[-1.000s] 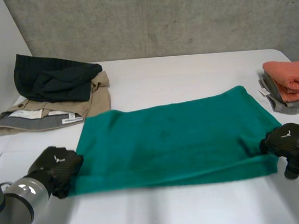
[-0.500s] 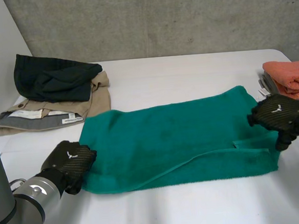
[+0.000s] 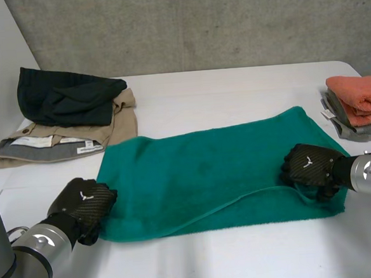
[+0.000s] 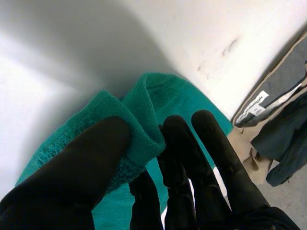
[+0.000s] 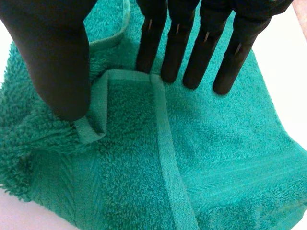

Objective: Fold the laundry.

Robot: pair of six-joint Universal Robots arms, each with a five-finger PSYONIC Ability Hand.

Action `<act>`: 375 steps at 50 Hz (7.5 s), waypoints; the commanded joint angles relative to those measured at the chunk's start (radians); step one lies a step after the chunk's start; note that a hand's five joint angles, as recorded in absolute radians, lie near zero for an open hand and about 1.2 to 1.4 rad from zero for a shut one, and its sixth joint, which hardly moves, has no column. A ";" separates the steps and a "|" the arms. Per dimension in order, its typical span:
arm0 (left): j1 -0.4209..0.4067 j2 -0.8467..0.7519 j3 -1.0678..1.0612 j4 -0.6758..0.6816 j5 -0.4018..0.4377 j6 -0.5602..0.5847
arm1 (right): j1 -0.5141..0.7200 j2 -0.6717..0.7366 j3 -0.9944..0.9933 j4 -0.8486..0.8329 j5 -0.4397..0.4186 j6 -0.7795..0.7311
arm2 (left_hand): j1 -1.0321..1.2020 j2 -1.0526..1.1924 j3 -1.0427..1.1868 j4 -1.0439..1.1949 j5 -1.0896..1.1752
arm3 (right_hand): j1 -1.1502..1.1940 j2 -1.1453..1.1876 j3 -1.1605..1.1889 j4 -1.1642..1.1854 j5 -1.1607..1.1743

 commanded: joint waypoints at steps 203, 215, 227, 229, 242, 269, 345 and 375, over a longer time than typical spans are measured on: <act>-0.307 -0.881 1.008 0.123 -0.073 -0.120 | 0.343 -0.039 0.157 -0.661 0.504 0.994 | -0.953 -1.015 -1.011 -1.018 -0.982 | 0.305 0.304 0.299 0.301 0.295; -0.338 -0.659 0.807 0.048 -0.274 -0.127 | 0.309 -0.049 0.150 -0.652 0.512 0.896 | -0.936 -0.997 -0.993 -1.000 -0.965 | 0.728 0.728 0.722 0.724 0.718; -0.326 -0.398 0.614 0.048 -0.271 -0.135 | 0.407 -0.072 0.013 -0.691 0.586 0.468 | -0.947 -1.009 -1.005 -1.012 -0.976 | 0.728 0.728 0.722 0.724 0.718; -0.314 -0.379 0.600 0.048 -0.271 -0.137 | 0.484 -0.065 -0.016 -0.719 0.551 0.469 | -0.950 -1.012 -1.008 -1.015 -0.979 | 0.728 0.728 0.722 0.724 0.718; -0.183 -0.304 0.511 0.088 -0.273 -0.138 | 0.757 0.141 -0.088 -0.727 0.383 0.474 | -0.962 -1.023 -1.019 -1.027 -0.991 | -0.228 -0.229 -0.234 -0.232 -0.238; -0.324 -0.710 0.952 0.045 0.017 -0.373 | 0.487 0.070 -0.327 -0.323 0.523 1.330 | -0.963 -1.024 -1.020 -1.028 -0.992 | -0.493 -0.494 -0.499 -0.498 -0.503; -0.249 -0.399 0.931 -0.181 0.470 -0.344 | 0.711 0.178 -0.048 -0.849 0.670 0.946 | -0.963 -1.024 -1.020 -1.028 -0.992 | -0.182 -0.182 -0.187 -0.186 -0.191; -0.241 -0.284 0.986 -0.128 0.467 -0.400 | 0.187 -0.008 -0.418 -0.929 0.583 1.038 | -0.963 -1.024 -1.020 -1.028 -0.992 | 0.728 0.728 0.722 0.724 0.718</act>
